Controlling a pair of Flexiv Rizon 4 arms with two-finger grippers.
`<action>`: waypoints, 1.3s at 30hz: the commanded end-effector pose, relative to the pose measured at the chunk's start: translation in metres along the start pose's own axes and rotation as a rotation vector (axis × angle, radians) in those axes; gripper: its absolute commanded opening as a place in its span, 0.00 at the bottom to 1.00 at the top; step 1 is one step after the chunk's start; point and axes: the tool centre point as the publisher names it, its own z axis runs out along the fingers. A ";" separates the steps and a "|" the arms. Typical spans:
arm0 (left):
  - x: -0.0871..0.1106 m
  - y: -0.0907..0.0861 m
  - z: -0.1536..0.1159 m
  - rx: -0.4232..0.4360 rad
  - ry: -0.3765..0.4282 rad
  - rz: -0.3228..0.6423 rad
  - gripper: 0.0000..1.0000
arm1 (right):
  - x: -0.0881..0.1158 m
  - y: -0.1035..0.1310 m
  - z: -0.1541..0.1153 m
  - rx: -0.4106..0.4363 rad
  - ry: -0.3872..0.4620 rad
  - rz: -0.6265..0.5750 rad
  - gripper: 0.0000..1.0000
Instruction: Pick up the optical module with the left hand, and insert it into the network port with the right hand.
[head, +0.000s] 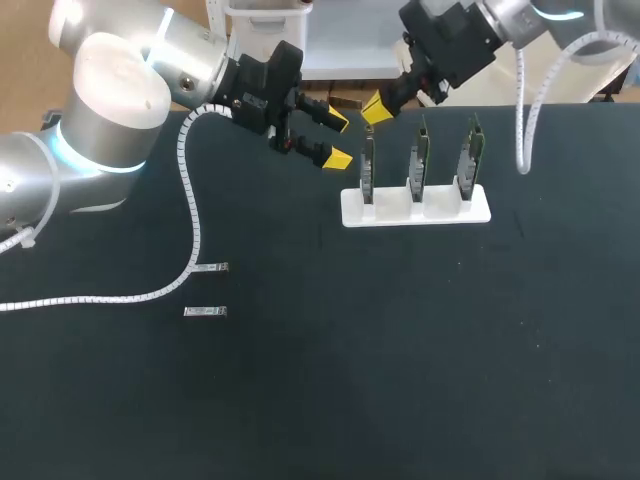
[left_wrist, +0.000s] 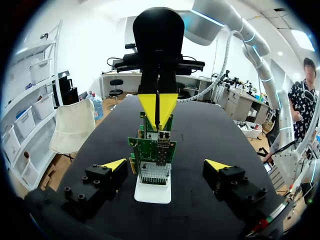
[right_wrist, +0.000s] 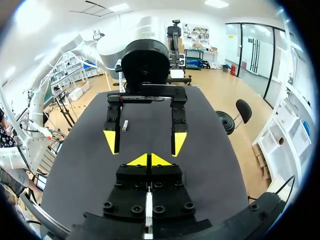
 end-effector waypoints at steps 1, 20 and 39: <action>-0.001 0.000 0.000 0.000 0.005 -0.003 1.00 | 0.000 0.001 0.001 0.002 0.000 -0.002 0.00; -0.001 0.000 0.000 0.000 0.005 -0.003 1.00 | 0.007 0.005 0.005 -0.005 0.015 0.011 0.00; -0.001 0.000 0.000 0.000 0.005 -0.003 1.00 | 0.000 0.004 -0.002 -0.004 -0.019 0.017 0.00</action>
